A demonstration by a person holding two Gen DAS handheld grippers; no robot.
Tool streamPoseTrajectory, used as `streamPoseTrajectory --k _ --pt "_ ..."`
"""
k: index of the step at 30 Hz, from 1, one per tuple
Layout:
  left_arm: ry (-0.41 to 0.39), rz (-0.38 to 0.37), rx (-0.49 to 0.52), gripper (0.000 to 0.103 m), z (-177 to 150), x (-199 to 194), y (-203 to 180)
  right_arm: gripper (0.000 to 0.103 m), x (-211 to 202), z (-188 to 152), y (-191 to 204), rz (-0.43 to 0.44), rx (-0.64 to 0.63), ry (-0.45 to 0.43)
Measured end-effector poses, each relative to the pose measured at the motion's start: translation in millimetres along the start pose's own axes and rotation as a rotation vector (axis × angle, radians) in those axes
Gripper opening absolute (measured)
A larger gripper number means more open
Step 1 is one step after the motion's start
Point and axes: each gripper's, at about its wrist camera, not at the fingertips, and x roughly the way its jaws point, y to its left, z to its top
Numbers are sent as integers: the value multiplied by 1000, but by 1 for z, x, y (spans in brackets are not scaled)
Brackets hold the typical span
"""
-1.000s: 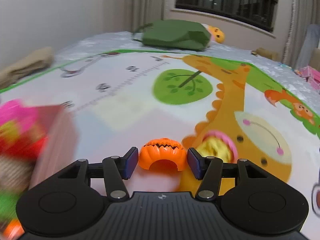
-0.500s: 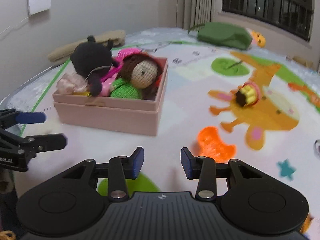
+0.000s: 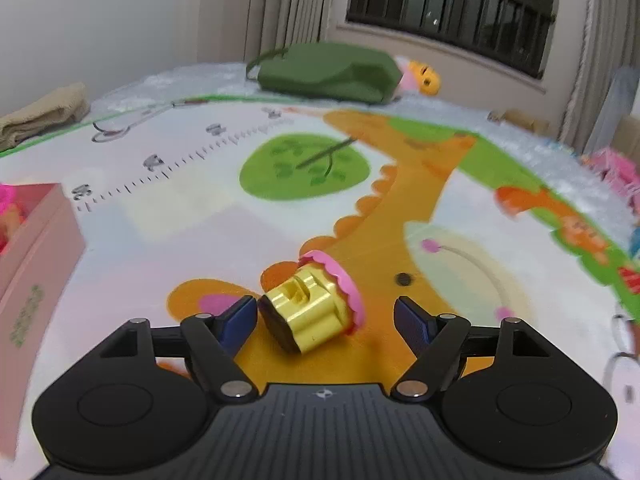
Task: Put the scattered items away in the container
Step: 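Grasp the yellow and pink toy roller with the right gripper, then carry the yellow roller into the pink box and release it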
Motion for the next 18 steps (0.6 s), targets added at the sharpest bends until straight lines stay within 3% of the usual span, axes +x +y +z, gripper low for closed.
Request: streamPoseTrajectory --k 2,8,14,18 --pt "20 -22 25 102 1 8 -11 42 5 -1 1 19 -1 19" --pt "49 -107 144 102 12 41 -61 42 -55 -32 -15 100 37 -29" --pt "59 -161 236 102 29 99 -111 43 -152 -100 -37 36 27 -133" --pt "82 -123 281 102 34 133 -136 43 -184 -139 -46 26 40 -123"
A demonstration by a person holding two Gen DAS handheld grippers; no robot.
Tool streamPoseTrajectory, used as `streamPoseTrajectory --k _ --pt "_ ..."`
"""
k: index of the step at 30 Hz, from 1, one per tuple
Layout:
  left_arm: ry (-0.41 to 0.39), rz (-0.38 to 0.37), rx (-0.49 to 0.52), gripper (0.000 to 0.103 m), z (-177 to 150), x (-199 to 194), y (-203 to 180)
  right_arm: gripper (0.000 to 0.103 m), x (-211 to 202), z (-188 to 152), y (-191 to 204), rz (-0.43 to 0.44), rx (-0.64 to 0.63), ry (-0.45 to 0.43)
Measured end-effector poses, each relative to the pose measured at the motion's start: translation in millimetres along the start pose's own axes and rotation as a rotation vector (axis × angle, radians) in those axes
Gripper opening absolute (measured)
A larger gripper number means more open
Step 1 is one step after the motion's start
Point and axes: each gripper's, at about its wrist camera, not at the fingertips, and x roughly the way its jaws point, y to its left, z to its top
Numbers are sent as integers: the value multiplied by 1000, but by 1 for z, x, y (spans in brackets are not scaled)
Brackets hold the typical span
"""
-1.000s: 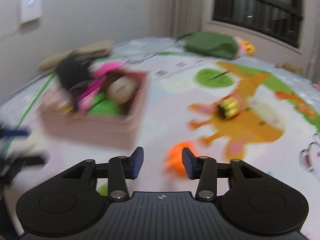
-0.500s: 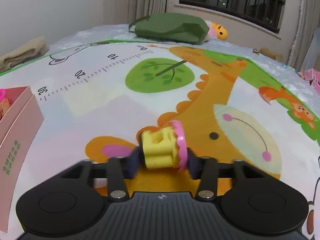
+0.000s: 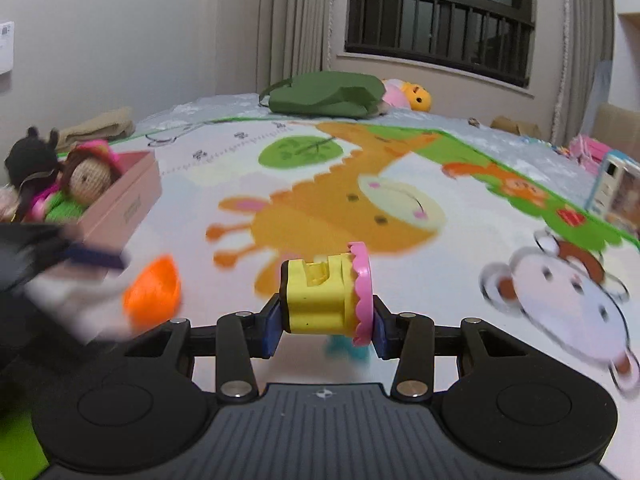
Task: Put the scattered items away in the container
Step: 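Carry the yellow roller into the pink box and release it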
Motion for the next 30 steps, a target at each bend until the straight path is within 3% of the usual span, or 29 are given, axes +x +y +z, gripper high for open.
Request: streamPoseTrajectory --k 1,3,4,5,9,21,27,30 --pt "3 13 -3 101 2 5 -2 43 -5 -7 -1 -10 4 2" --pt "8 30 -10 86 4 9 -3 43 -9 -17 -5 -16 34 16" --pt "15 37 -7 62 5 10 -3 43 -10 -21 -5 -10 55 27" --pt "21 40 -4 50 4 9 -3 43 -11 -26 -5 -4 73 38" --pt "15 42 2 31 -4 -11 0 43 -17 -34 5 18 90 43" --pt "-47 91 -133 28 -64 -118 43 43 -42 -19 93 167 -26 35" --pt "-41 130 -203 27 -91 -146 69 43 -38 -18 137 214 -87 65" --pt "-35 143 -234 34 -100 -152 79 43 -37 -15 153 237 -116 74"
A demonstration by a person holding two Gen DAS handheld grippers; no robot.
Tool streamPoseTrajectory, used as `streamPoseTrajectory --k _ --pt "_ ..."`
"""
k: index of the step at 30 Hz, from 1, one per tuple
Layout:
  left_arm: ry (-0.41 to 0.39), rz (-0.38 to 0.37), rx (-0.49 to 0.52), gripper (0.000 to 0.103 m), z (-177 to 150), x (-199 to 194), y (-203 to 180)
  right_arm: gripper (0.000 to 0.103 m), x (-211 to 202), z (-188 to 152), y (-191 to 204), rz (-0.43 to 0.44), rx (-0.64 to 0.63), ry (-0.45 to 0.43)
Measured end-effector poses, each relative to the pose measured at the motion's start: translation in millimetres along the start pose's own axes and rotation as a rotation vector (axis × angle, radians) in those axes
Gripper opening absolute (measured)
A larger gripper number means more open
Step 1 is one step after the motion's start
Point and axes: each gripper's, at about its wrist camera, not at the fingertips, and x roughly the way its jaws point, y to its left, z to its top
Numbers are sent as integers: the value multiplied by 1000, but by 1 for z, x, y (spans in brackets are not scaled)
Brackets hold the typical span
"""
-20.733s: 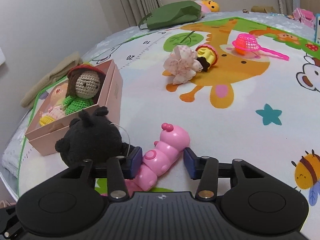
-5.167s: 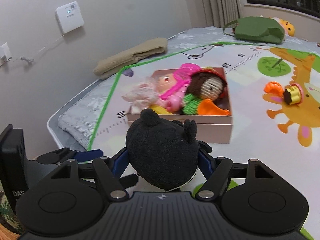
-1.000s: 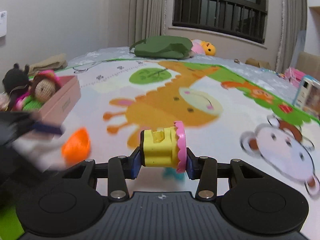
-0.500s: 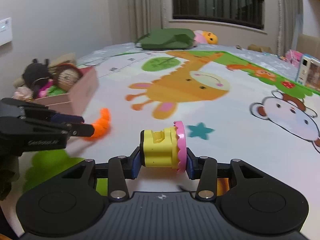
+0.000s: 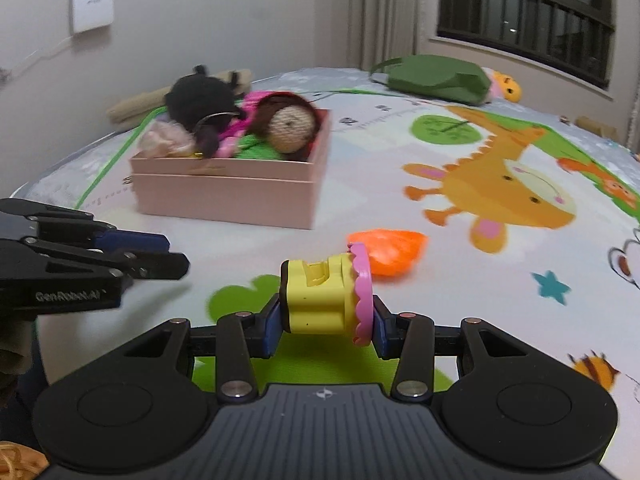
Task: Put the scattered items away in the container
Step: 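Carry the yellow roller into the pink box and release it, then grasp the orange toothed toy on the mat with the right gripper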
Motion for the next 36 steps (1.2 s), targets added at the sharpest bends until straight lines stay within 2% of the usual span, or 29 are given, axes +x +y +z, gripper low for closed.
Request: streamPoseTrajectory --k 3,5,11,18,23,25,27,32,35,36 --pt "1 13 -28 38 -3 -3 10 43 5 8 14 24 -24 12" --pt "-9 23 -51 52 -4 -6 18 43 8 13 23 34 -37 17" --pt "-52 54 -111 72 -2 -19 40 43 17 26 44 38 -71 8" --pt "-57 40 -146 81 -5 -19 53 43 23 51 53 19 -94 -20" --pt "-53 10 -153 86 -7 -17 53 43 31 93 56 -30 -84 -136" --pt "-57 3 -152 90 -8 -18 53 47 39 110 53 -34 -63 -165" --pt "-60 2 -153 93 -8 -19 54 62 47 121 50 -43 -61 -188" --pt "-45 4 -172 94 -11 -14 60 63 51 115 41 -86 -79 -181" --pt "-33 -7 -181 94 -11 -8 62 63 47 97 30 -132 -93 -156" --pt "-31 -13 -181 94 -11 -8 61 66 45 89 26 -154 -110 -148"
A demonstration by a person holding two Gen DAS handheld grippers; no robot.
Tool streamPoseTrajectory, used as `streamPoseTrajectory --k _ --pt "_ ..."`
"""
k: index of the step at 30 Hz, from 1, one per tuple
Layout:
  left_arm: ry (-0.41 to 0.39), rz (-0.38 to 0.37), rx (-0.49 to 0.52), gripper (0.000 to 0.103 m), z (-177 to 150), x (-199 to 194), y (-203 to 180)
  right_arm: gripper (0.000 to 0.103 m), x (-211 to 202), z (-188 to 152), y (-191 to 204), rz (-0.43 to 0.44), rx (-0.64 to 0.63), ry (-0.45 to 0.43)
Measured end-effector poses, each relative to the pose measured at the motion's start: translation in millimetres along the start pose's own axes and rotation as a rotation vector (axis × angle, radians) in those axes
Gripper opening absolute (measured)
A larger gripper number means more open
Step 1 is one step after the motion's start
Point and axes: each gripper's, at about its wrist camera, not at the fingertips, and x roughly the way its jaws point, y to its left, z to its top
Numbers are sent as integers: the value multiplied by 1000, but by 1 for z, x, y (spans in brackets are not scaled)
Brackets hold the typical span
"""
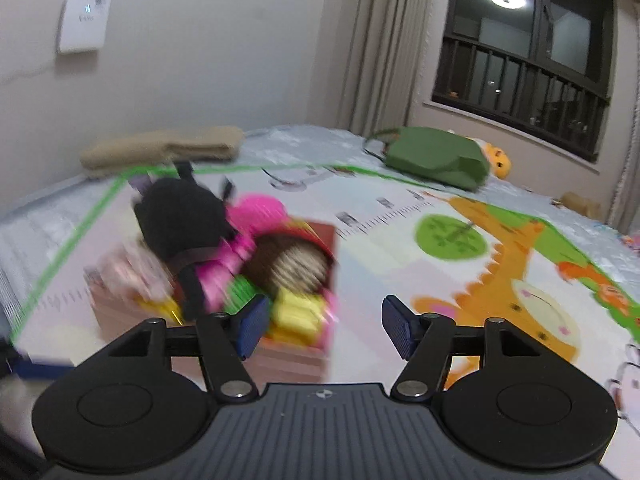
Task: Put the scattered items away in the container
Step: 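Grasp the orange toothed toy on the mat with the right gripper, then carry the orange toy into the pink box and open the right gripper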
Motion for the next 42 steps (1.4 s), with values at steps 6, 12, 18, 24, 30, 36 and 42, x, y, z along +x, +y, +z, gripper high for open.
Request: streamPoseTrajectory --k 6,12,18,24,30,36,42 --pt "12 -30 3 95 -1 6 -5 70 5 -47 -20 -101 -82 119" --pt "20 -33 9 95 -1 6 -9 77 23 -55 -35 -102 -15 191" --pt "26 -21 11 96 -2 4 -10 73 33 -62 -38 -71 53 228" --pt "26 -22 15 96 -2 2 -12 60 38 -63 -58 -47 178 259" --pt "24 -21 18 96 -1 1 -13 57 30 -61 -56 -17 195 261" --pt "23 -16 15 96 -1 0 -12 57 2 -42 -23 85 102 202" --pt "23 -12 7 96 1 2 -9 57 -22 7 22 150 -24 3"
